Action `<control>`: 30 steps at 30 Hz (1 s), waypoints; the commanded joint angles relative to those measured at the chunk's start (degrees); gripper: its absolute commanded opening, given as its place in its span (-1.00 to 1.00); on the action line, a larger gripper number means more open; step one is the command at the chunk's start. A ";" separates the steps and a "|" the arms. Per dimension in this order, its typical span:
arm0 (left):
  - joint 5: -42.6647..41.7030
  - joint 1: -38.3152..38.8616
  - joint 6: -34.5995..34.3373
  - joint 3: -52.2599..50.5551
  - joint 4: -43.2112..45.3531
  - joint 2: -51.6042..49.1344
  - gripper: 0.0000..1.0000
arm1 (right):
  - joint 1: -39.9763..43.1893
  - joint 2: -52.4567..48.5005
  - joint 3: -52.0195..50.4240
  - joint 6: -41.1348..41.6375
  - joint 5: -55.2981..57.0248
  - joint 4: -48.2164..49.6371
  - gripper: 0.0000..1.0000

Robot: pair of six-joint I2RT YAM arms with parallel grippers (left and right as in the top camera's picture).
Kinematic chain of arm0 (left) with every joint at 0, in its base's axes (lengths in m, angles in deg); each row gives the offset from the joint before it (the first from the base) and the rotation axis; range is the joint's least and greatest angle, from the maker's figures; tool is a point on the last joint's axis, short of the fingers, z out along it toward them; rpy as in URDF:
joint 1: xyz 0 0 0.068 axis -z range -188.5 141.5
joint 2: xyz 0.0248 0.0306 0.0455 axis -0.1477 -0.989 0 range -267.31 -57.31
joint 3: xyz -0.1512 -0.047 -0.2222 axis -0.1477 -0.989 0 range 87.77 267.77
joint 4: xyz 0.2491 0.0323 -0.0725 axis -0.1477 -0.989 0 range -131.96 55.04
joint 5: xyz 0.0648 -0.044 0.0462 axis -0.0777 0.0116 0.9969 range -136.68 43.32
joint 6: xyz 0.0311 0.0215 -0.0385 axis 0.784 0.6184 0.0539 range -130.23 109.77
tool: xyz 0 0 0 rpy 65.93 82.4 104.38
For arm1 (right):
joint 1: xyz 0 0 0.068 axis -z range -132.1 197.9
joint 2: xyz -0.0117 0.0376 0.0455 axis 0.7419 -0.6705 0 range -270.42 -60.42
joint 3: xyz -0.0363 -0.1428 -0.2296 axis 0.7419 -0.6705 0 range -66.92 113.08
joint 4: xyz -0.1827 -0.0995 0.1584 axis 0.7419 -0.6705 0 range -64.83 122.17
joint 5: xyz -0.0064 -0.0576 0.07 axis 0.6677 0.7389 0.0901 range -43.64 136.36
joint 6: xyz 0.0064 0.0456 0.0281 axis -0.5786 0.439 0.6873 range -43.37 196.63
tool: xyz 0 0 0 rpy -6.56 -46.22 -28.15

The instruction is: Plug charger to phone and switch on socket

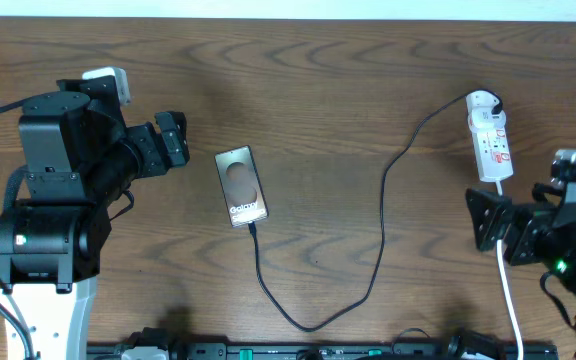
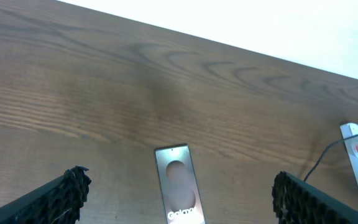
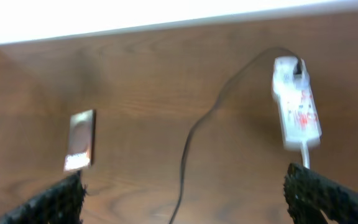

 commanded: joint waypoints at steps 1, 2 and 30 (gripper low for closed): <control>0.17 -0.22 -0.04 -0.07 0.00 -0.26 0.92 | -6.25 5.29 -7.91 -2.75 3.06 9.18 0.98; 0.17 -0.22 -0.04 -0.07 0.00 -0.26 0.92 | -8.07 7.26 -10.62 -2.75 4.52 12.52 0.99; 0.17 -0.22 -0.04 -0.07 0.00 -0.26 0.92 | -22.75 46.38 -76.22 8.81 24.33 65.96 0.99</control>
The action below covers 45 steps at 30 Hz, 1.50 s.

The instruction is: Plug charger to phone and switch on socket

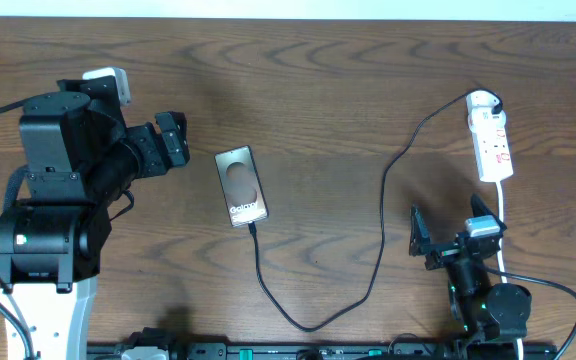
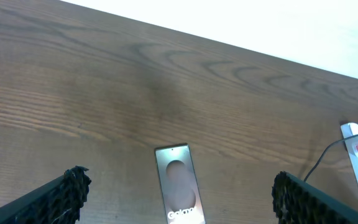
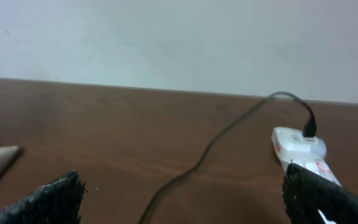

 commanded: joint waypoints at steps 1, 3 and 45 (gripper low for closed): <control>0.17 -0.22 -0.04 0.04 -0.02 -0.26 0.92 | -1.66 1.73 -0.59 1.36 3.76 -2.54 0.99; 0.17 -0.22 -0.04 0.04 -0.02 -0.26 0.92 | -1.88 1.73 -0.59 1.36 4.87 -3.08 0.99; 7.82 -0.26 7.37 -36.02 28.70 29.70 0.92 | -1.90 1.68 -0.59 1.38 4.61 -2.99 0.99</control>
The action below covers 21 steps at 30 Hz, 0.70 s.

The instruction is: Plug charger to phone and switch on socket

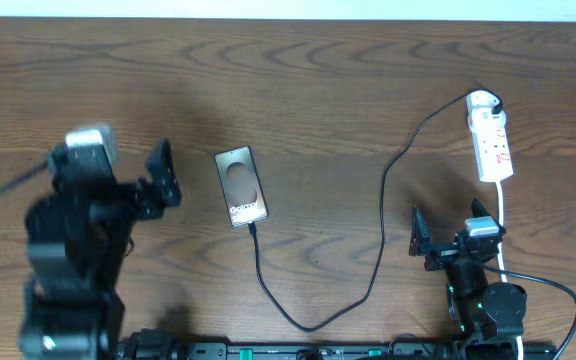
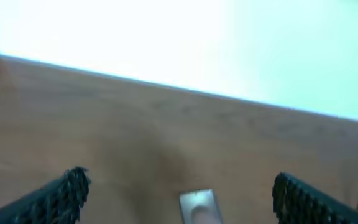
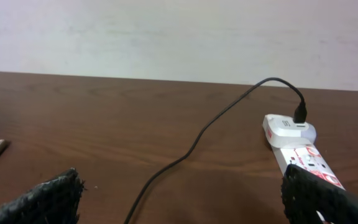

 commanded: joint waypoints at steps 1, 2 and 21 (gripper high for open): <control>0.52 -0.22 4.35 -11.76 8.24 7.28 0.92 | -0.39 0.50 -0.20 0.76 0.63 -0.17 0.99; -0.28 -0.22 5.01 -15.23 11.50 9.38 0.93 | -0.39 0.50 -0.20 0.76 0.63 -0.17 0.99; -2.08 -0.17 10.47 -50.36 29.59 34.86 0.92 | -0.39 0.50 -0.20 0.76 0.63 -0.20 0.99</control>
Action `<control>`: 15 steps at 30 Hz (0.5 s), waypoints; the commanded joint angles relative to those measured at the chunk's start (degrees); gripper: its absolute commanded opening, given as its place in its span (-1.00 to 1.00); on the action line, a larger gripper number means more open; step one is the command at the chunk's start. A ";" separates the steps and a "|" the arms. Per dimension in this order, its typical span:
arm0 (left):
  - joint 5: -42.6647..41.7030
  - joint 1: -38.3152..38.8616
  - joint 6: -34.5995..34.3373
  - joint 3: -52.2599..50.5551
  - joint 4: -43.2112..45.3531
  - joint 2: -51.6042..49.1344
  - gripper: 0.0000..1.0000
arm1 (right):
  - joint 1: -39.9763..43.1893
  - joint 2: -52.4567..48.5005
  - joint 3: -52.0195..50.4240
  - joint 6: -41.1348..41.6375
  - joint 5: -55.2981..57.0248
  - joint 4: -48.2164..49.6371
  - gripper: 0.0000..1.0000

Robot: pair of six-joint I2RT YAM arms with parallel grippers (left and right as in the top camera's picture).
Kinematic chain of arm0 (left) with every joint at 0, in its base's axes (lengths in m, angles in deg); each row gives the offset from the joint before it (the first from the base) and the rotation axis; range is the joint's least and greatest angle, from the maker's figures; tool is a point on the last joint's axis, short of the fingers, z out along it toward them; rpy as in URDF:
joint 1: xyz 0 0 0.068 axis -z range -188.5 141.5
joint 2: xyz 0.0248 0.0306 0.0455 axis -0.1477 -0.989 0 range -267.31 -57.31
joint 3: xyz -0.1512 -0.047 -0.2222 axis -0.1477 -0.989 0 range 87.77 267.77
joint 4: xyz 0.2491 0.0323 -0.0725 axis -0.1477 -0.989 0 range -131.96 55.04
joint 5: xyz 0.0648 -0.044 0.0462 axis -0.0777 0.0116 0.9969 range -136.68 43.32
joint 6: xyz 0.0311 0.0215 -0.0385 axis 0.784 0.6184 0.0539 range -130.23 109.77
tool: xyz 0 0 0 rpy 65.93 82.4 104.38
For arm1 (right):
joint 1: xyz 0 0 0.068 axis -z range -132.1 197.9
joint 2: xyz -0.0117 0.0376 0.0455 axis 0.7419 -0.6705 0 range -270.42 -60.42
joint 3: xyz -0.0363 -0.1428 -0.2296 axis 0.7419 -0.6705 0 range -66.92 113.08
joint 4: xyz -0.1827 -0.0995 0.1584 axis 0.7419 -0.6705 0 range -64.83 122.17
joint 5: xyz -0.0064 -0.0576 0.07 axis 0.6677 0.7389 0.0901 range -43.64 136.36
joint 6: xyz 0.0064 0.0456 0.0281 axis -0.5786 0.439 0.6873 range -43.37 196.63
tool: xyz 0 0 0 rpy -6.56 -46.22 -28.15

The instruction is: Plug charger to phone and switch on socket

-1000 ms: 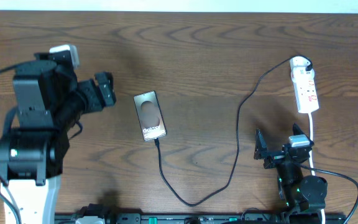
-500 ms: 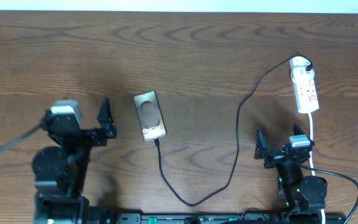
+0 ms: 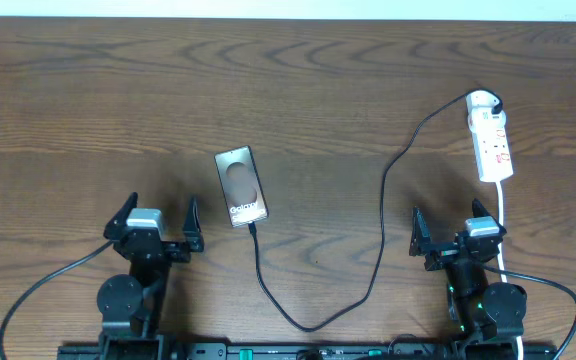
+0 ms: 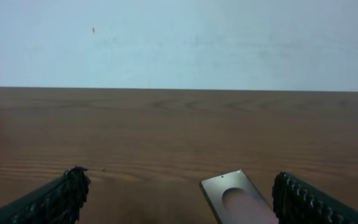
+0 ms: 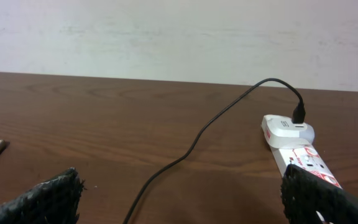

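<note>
A silver phone (image 3: 241, 186) lies screen-down on the wood table, a black cable (image 3: 382, 225) plugged into its near end. The cable loops right and up to a charger in the far end of a white socket strip (image 3: 490, 138). My left gripper (image 3: 155, 226) sits low at the near edge, open and empty, left of and nearer than the phone (image 4: 238, 198). My right gripper (image 3: 452, 231) is open and empty at the near right, just below the strip (image 5: 294, 144). The cable (image 5: 213, 127) runs between its fingers in the wrist view.
The brown wood table (image 3: 328, 90) spans the view, a pale wall behind it in the wrist views. The strip's white lead (image 3: 507, 250) runs toward me beside the right arm. A black rail (image 3: 298, 352) lines the near edge.
My left arm has folded down from a raised pose left of the phone to a low rest at the near edge. The right arm, phone, cable and strip are unchanged.
First both arms were raised, the left beside the phone, the right just below the strip, and the cable was in the phone. Then the right arm lay low at the near edge. Later the left arm was lower, and now it rests low too.
</note>
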 commanded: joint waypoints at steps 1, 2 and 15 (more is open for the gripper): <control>-0.07 -0.17 1.46 -2.75 0.39 3.50 0.92 | -0.39 0.37 -0.20 0.74 0.39 -0.17 0.99; -0.07 -0.17 1.46 -3.41 0.39 4.04 0.92 | -0.39 0.37 -0.20 0.74 0.39 -0.17 0.98; -0.07 -0.17 1.40 -3.80 -6.54 6.25 0.92 | -0.39 0.37 -0.20 0.74 0.39 -0.17 0.98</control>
